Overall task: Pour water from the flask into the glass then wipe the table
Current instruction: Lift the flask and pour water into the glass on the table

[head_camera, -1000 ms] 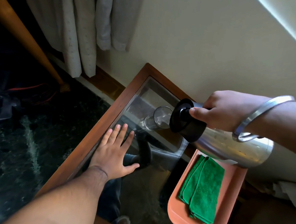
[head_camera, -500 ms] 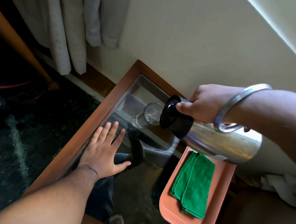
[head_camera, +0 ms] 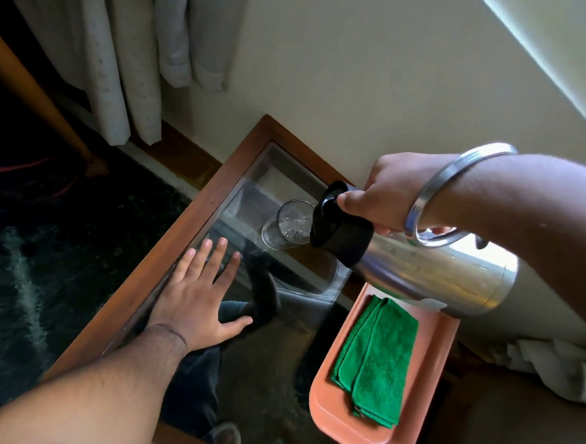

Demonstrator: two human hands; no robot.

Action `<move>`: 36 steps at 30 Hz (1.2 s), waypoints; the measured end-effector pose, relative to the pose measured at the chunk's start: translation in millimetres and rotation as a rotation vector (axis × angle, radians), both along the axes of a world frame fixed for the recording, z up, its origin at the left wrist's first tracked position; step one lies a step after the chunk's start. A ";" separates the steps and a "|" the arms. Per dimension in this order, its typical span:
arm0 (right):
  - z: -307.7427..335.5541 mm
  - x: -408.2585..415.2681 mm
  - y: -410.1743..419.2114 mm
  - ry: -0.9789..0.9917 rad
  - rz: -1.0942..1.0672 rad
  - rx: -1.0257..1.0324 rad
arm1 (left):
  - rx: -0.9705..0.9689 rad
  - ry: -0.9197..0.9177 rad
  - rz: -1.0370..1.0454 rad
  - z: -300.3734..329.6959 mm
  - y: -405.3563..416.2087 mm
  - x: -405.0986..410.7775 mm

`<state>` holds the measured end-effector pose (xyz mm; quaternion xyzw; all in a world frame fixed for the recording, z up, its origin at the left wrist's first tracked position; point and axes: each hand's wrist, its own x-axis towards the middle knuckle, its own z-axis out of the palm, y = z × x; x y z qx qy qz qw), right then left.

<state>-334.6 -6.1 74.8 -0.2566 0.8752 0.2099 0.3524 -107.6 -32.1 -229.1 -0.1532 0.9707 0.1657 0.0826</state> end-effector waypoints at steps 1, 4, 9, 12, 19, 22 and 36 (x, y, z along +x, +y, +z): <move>0.6 -0.3 -0.5 0.005 -0.002 0.001 | 0.000 0.000 0.000 0.3 -0.1 0.2; 2.5 -1.2 -2.1 0.014 0.003 0.007 | 0.002 -0.003 -0.002 0.7 0.0 -0.3; 6.3 -1.7 -4.4 0.012 0.004 0.013 | -0.001 -0.002 -0.004 0.4 -0.3 -0.7; 8.1 -1.3 -5.8 0.010 0.008 0.025 | -0.009 -0.007 -0.007 -0.4 -0.6 0.1; 9.6 -1.2 -7.6 0.011 0.011 0.016 | -0.014 -0.026 -0.013 -0.1 -0.8 0.2; 9.9 -0.4 -8.4 0.008 0.006 0.013 | -0.018 -0.027 -0.012 0.1 -0.6 0.0; 9.4 -5.3 -11.8 0.000 -0.008 0.010 | -0.013 -0.038 -0.010 0.4 -0.5 0.5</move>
